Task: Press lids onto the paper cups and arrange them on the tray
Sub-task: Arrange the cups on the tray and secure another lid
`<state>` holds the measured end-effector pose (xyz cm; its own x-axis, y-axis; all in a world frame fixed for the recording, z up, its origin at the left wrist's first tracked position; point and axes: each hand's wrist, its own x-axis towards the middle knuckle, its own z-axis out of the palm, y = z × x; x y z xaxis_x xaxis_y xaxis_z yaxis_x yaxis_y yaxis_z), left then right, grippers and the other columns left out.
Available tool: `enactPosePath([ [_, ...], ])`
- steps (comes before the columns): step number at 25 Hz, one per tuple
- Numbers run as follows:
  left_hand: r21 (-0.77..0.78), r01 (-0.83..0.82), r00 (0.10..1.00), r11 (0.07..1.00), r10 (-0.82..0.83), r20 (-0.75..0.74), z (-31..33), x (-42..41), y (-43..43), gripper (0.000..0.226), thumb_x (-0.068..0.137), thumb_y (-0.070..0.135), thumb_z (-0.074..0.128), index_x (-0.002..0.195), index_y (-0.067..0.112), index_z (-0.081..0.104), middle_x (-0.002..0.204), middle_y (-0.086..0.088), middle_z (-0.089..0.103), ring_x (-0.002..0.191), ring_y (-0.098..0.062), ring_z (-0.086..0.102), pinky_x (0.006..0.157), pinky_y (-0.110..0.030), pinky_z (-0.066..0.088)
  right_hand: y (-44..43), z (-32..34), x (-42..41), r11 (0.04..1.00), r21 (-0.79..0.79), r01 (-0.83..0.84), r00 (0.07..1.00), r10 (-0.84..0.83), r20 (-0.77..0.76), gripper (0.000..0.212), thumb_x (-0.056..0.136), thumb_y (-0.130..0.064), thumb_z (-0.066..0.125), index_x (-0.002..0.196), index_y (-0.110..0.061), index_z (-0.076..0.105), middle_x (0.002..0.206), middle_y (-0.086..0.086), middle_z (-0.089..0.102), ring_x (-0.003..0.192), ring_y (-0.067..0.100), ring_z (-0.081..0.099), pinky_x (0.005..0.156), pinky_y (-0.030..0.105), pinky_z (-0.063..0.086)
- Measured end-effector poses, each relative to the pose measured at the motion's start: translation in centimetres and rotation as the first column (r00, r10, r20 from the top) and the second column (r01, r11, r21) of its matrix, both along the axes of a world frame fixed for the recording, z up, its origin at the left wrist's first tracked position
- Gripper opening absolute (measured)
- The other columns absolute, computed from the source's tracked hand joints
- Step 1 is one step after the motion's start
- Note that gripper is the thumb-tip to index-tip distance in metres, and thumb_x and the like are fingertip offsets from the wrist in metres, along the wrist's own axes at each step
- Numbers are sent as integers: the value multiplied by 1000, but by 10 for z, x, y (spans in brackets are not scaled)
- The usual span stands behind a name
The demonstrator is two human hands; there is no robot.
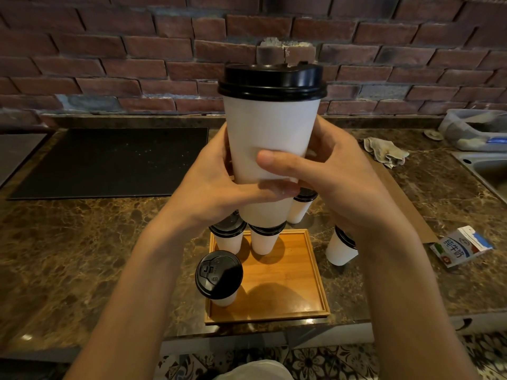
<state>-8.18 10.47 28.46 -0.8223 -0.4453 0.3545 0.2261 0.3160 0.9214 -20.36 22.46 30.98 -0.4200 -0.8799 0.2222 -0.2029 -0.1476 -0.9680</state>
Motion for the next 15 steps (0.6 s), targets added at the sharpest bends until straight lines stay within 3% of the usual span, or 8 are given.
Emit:
enactPosePath([
  [7,28,113,992,993,-114,45,-1,3,-2,70,61,27,77,124,25,46,109,19,63,106,-8,62,77,-17,53,3,-3,-5,992,13,-128,991,127,45,54,66,-34,74,117,-27,59,114,-4,69,111,16,65,87,30,55],
  [15,27,37,999,999,-38,35,-6,-1,-4,73,58,28,79,124,26,46,109,13,64,107,-9,62,77,-19,53,-1,0,-3,997,61,-52,996,55,-64,56,69,-30,79,119,-29,57,114,-6,68,108,9,65,88,30,57],
])
